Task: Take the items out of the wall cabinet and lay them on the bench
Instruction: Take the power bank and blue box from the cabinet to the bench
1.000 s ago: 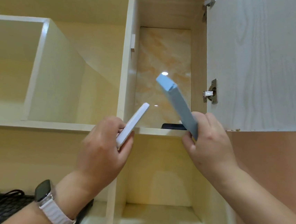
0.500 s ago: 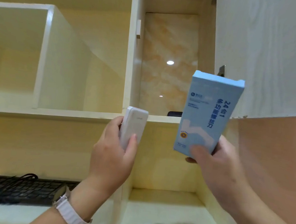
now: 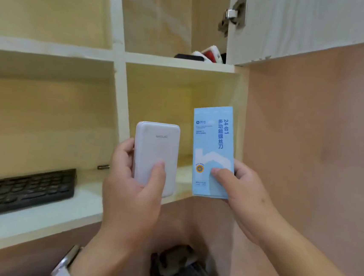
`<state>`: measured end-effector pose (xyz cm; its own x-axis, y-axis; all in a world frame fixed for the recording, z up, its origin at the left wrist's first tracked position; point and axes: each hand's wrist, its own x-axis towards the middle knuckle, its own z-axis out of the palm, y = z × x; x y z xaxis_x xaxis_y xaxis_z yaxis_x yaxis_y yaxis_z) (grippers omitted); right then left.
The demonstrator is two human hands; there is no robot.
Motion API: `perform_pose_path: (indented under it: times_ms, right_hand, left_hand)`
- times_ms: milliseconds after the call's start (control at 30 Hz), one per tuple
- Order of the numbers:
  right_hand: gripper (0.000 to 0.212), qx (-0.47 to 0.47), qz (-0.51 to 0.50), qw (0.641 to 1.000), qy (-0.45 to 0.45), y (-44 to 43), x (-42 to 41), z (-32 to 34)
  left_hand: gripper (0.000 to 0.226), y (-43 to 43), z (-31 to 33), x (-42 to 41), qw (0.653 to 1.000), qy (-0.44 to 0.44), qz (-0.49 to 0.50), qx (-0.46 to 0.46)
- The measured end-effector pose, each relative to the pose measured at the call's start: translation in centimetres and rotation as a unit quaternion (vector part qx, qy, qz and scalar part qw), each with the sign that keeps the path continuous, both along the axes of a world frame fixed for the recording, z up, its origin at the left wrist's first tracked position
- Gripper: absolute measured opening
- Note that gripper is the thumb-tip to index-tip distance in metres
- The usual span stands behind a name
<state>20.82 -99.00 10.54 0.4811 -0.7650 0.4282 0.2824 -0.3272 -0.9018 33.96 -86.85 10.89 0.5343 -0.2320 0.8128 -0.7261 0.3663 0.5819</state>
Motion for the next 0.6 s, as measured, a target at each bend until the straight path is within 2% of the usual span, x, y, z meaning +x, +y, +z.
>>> perform_pose_path:
  times_ms: [267, 433, 600]
  right_hand:
    - [0.014, 0.087, -0.195, 0.975, 0.052, 7.2, -3.2, -8.4]
    - [0.017, 0.147, -0.298, 0.94, 0.074, 11.7, -7.2, -11.4]
    - [0.019, 0.158, -0.382, 0.907, 0.075, 16.4, -12.4, -12.1]
  left_hand:
    - [0.034, 1.6, -8.8, -0.2, 0.976, 0.122, -0.174, 0.055]
    - [0.035, 2.0, -12.5, -2.8, 0.936, 0.175, -0.279, 0.124]
    - [0.032, 3.0, -14.4, -7.4, 0.892, 0.206, -0.363, 0.177]
